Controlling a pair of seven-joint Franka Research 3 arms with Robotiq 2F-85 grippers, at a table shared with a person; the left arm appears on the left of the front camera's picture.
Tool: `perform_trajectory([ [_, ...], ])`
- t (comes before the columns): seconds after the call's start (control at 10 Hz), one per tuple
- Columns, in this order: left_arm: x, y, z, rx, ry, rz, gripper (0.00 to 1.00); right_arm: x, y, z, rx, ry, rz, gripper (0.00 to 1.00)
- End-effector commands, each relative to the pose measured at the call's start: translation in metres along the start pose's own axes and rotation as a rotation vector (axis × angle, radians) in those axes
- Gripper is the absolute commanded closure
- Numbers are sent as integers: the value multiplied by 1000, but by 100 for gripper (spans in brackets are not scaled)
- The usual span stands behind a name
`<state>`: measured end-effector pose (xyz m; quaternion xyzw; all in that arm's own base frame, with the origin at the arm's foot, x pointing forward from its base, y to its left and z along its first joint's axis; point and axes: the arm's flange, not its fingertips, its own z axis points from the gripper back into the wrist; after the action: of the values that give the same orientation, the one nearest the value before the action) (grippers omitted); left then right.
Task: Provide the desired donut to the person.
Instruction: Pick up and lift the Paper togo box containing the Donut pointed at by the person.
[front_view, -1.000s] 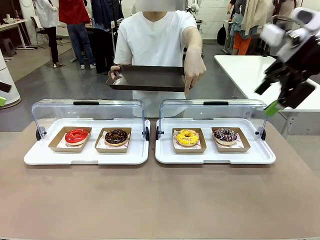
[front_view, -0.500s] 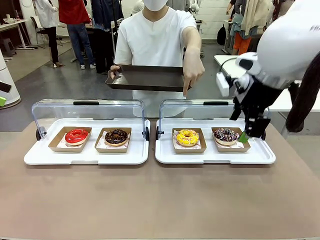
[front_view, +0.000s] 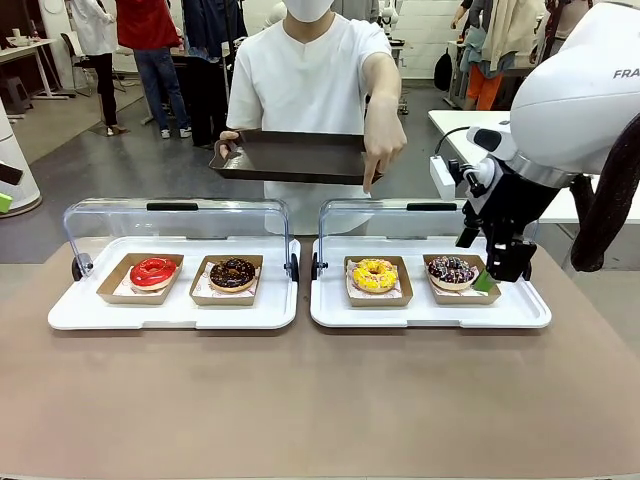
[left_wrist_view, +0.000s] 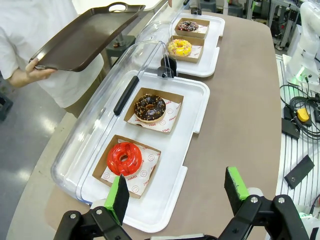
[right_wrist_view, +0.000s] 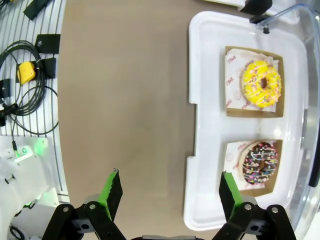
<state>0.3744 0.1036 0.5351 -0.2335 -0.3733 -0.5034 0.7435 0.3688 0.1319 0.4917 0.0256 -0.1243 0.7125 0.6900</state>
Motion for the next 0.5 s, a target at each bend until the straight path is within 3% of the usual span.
perform_trajectory([
  [0.0, 0, 0, 1, -1, -10, -2, 0, 1, 1, 1, 1, 20, -9, 0],
  [0.4, 0, 0, 1, -1, -10, -2, 0, 0, 0, 1, -2, -2, 2, 0],
])
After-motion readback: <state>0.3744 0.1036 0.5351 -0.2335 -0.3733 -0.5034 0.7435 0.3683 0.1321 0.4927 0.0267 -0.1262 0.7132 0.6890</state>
